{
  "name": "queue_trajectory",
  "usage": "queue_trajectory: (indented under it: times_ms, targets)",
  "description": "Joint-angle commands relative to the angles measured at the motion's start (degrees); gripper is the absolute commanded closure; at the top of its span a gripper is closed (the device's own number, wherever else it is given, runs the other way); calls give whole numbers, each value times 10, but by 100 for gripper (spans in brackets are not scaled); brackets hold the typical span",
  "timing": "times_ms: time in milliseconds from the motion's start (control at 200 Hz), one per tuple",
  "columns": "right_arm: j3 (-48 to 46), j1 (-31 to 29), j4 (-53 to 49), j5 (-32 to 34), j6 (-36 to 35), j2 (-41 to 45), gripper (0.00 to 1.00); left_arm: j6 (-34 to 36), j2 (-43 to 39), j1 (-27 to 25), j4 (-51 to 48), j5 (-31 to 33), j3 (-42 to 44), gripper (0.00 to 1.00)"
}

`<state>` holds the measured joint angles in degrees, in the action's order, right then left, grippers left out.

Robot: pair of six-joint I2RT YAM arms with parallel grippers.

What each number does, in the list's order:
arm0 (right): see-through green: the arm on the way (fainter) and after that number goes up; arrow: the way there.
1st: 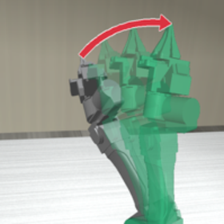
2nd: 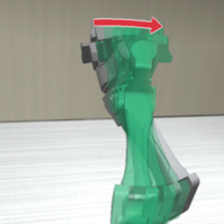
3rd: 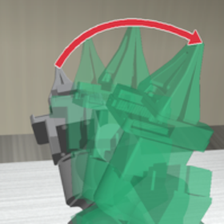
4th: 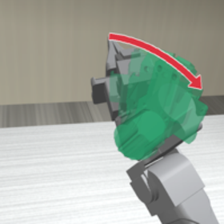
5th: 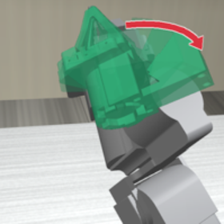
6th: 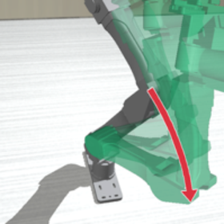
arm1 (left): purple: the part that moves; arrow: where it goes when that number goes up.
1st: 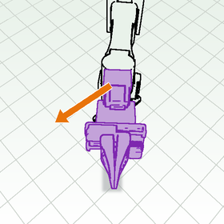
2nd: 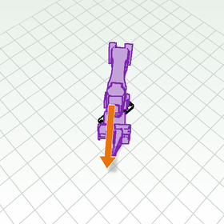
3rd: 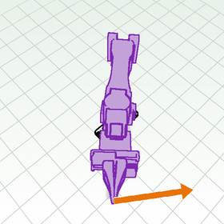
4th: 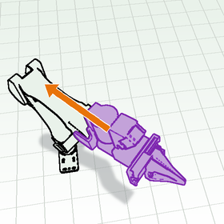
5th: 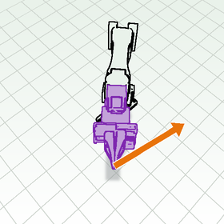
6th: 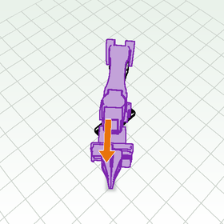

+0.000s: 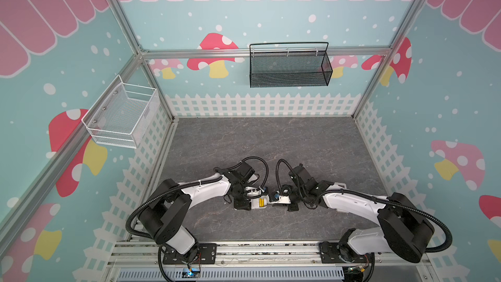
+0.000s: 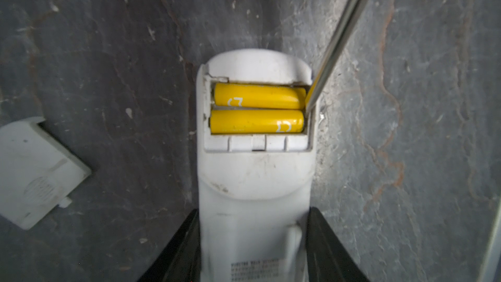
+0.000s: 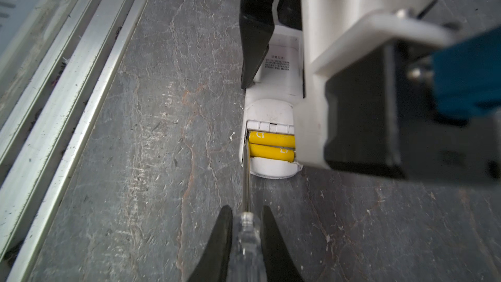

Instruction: Unload the batteries from the remote control

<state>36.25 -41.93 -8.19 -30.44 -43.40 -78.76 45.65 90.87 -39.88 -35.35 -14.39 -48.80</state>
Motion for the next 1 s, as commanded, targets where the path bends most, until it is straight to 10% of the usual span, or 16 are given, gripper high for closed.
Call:
queue_trajectory:
  times_ms: [0,996]
  targets:
    - [-3,-11,-49,70,-45,-7,100,15,6,-1,-30,-17,5,94]
    - [-129,-77,210,337,-137,109,100,-113,3,-6,6,2,6,100]
